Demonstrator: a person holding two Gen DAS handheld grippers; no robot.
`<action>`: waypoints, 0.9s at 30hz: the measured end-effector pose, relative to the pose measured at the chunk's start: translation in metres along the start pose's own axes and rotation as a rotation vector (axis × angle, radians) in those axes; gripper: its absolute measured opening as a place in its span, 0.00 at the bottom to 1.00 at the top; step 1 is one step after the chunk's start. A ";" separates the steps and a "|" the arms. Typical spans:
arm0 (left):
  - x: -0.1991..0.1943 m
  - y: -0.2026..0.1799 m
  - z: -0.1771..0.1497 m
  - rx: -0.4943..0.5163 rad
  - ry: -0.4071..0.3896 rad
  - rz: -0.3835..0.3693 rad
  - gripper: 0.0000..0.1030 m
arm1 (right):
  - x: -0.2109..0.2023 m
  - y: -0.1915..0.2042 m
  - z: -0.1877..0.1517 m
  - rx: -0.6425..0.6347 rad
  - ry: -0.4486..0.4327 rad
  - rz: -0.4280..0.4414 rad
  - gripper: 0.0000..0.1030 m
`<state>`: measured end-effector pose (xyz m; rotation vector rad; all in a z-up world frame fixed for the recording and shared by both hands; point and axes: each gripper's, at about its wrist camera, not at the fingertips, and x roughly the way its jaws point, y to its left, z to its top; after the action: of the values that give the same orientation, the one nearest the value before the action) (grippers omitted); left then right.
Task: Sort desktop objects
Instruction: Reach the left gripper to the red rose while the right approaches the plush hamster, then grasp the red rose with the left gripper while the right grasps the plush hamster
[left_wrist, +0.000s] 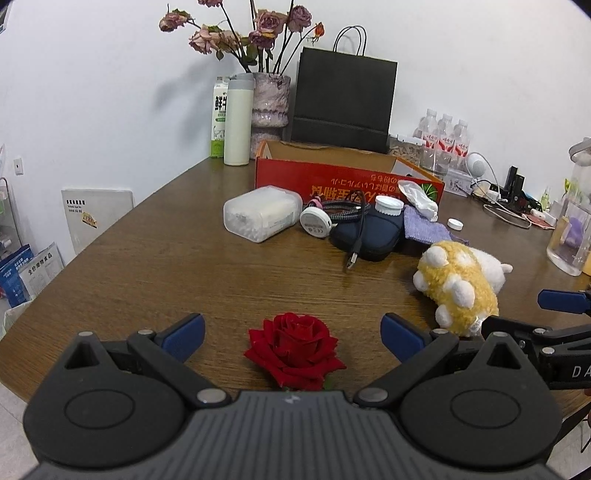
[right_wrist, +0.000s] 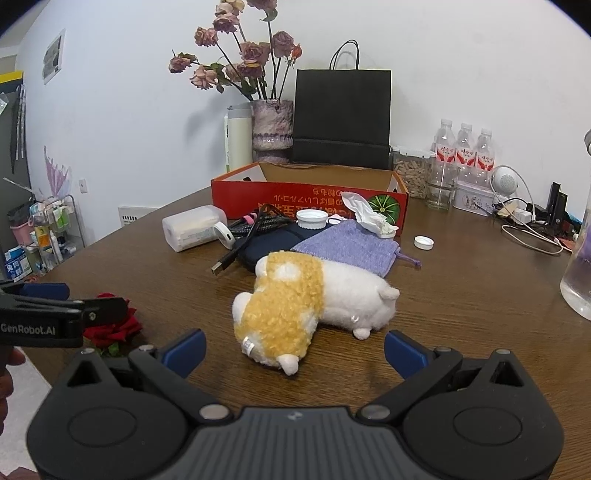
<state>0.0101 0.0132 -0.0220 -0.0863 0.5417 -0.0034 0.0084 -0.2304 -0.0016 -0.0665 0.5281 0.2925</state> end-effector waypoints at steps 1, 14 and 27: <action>0.002 0.000 0.000 -0.001 0.006 -0.001 1.00 | 0.001 0.000 0.000 0.000 0.001 -0.001 1.00; 0.031 0.007 -0.004 0.005 0.067 -0.013 1.00 | 0.042 0.002 0.008 0.022 0.055 0.002 0.92; 0.040 0.015 0.002 -0.008 0.035 -0.081 0.39 | 0.061 -0.007 0.013 0.096 0.064 0.059 0.51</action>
<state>0.0455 0.0270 -0.0421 -0.1160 0.5731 -0.0821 0.0671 -0.2199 -0.0213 0.0330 0.6079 0.3228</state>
